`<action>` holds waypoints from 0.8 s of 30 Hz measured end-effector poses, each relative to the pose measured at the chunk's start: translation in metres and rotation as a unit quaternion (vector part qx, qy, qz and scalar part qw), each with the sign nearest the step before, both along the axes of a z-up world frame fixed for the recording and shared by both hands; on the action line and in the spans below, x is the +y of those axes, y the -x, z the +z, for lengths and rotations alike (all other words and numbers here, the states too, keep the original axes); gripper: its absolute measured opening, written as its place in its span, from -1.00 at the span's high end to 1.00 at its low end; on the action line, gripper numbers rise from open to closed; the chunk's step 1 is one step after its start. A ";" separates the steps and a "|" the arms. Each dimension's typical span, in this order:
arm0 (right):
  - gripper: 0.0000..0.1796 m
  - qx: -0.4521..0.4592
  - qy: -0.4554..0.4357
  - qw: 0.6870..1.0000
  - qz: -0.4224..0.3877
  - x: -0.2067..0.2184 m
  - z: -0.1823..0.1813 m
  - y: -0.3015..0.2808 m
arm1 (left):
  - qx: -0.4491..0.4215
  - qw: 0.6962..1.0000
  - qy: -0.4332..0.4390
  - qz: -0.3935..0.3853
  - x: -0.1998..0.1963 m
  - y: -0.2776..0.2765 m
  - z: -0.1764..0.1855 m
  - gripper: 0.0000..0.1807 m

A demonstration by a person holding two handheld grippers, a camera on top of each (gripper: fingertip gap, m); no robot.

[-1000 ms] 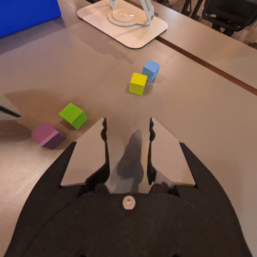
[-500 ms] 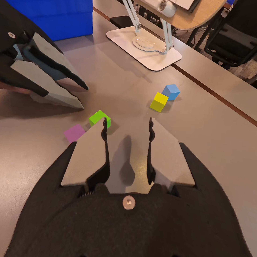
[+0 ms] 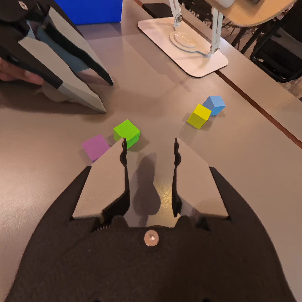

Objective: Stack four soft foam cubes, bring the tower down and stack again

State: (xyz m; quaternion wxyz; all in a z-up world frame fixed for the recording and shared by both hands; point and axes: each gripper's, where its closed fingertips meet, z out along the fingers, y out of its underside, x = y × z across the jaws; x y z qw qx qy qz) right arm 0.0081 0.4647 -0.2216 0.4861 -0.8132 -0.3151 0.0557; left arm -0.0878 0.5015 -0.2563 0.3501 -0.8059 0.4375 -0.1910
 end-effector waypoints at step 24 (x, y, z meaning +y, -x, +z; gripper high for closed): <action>0.71 -0.060 -0.001 0.998 -0.005 0.001 -0.011 -0.009 | 0.004 1.000 0.003 -0.021 -0.007 0.006 0.000 0.35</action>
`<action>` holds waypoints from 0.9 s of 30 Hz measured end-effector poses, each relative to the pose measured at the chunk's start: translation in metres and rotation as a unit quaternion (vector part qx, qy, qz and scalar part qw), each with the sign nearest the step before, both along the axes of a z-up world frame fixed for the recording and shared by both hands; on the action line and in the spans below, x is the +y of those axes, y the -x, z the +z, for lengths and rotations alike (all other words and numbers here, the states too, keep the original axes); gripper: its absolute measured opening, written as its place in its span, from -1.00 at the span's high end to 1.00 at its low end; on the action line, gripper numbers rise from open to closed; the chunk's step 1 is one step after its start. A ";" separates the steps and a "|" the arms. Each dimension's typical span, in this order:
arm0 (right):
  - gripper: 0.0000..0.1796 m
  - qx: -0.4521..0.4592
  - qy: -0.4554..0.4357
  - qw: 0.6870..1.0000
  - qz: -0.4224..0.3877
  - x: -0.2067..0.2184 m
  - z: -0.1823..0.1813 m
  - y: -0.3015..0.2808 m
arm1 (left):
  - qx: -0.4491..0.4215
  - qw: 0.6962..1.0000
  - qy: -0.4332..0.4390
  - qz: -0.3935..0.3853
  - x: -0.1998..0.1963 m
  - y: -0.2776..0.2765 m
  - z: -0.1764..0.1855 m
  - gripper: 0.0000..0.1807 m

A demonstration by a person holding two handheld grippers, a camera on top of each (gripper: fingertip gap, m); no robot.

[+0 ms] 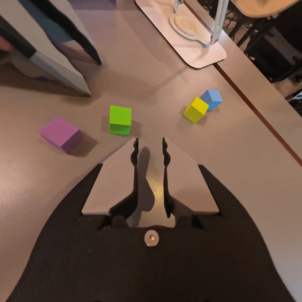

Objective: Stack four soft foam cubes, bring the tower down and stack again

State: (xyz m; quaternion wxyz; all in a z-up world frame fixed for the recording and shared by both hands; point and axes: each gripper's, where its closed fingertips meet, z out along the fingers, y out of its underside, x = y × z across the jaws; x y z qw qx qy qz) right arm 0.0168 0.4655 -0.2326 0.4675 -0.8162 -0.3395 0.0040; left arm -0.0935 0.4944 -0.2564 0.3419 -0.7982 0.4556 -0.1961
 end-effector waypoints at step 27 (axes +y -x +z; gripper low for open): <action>0.66 0.020 0.030 0.999 -0.023 0.006 -0.010 -0.012 | -0.003 0.972 -0.005 -0.237 -0.092 -0.048 0.001 0.48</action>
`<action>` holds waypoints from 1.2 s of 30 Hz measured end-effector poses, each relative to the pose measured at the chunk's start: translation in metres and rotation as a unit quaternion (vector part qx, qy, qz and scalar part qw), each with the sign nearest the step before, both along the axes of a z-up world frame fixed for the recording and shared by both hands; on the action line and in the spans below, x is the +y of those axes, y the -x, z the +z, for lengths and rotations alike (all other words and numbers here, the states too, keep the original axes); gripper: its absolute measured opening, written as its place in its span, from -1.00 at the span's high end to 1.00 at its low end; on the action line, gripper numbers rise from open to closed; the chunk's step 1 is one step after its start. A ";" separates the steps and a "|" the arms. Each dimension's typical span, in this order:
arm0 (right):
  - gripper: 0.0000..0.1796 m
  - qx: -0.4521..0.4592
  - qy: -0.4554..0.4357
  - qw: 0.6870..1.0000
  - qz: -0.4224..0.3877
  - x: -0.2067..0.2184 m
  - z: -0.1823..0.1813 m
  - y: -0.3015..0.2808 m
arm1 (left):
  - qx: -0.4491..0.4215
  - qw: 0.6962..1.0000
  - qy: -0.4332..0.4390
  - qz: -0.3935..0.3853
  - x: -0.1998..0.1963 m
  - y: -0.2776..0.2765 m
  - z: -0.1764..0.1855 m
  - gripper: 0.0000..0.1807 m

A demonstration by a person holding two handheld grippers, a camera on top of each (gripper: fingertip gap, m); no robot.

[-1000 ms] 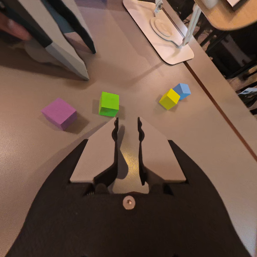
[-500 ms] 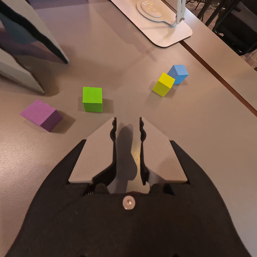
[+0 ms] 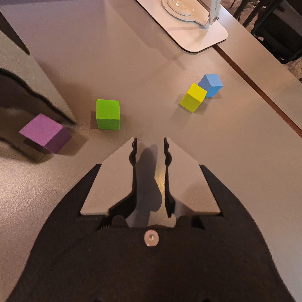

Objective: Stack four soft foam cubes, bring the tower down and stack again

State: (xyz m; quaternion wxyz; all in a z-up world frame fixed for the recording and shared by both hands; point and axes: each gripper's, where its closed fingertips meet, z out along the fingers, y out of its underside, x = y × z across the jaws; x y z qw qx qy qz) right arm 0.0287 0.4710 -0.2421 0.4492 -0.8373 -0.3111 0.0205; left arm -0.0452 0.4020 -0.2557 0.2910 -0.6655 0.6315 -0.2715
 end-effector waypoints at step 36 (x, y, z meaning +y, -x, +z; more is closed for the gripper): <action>0.52 -0.014 -0.047 0.991 -0.126 0.132 0.009 -0.090 | -0.003 0.960 -0.006 0.280 0.102 0.054 0.000 0.48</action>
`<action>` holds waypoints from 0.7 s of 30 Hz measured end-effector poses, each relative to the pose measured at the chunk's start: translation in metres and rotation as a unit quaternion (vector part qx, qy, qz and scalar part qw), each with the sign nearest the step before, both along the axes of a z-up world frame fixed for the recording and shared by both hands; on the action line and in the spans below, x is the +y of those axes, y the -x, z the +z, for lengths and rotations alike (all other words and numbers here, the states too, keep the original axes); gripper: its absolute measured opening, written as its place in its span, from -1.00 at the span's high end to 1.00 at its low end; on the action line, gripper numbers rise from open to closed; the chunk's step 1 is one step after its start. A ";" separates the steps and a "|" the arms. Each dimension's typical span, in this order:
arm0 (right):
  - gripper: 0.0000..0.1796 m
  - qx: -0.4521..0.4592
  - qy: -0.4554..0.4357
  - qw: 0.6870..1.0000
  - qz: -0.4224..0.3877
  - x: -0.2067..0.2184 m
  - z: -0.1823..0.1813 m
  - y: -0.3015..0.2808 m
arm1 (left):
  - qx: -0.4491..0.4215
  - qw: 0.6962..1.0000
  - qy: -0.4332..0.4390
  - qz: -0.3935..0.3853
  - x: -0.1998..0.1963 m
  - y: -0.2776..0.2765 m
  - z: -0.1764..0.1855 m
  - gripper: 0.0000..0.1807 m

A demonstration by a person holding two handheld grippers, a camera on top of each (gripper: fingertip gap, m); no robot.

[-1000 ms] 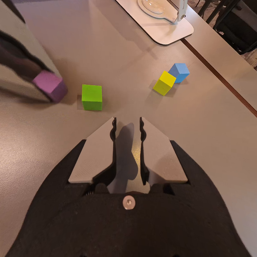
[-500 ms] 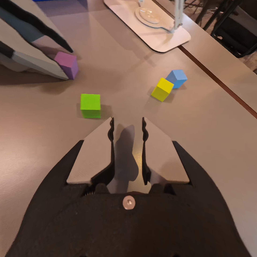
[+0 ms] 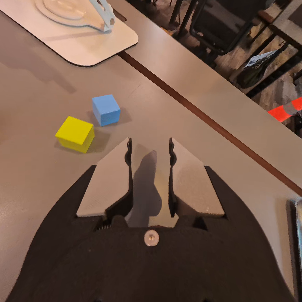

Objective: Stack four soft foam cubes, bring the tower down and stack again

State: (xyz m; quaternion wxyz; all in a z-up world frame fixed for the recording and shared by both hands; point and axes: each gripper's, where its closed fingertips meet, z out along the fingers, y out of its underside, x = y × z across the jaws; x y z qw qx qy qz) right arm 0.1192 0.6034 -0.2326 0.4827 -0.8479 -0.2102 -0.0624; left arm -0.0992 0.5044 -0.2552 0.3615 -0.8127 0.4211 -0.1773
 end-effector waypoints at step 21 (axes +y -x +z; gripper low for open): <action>0.16 0.038 0.017 0.990 0.132 0.010 0.000 0.061 | -0.003 1.000 0.006 -0.004 -0.003 -0.004 -0.001 0.48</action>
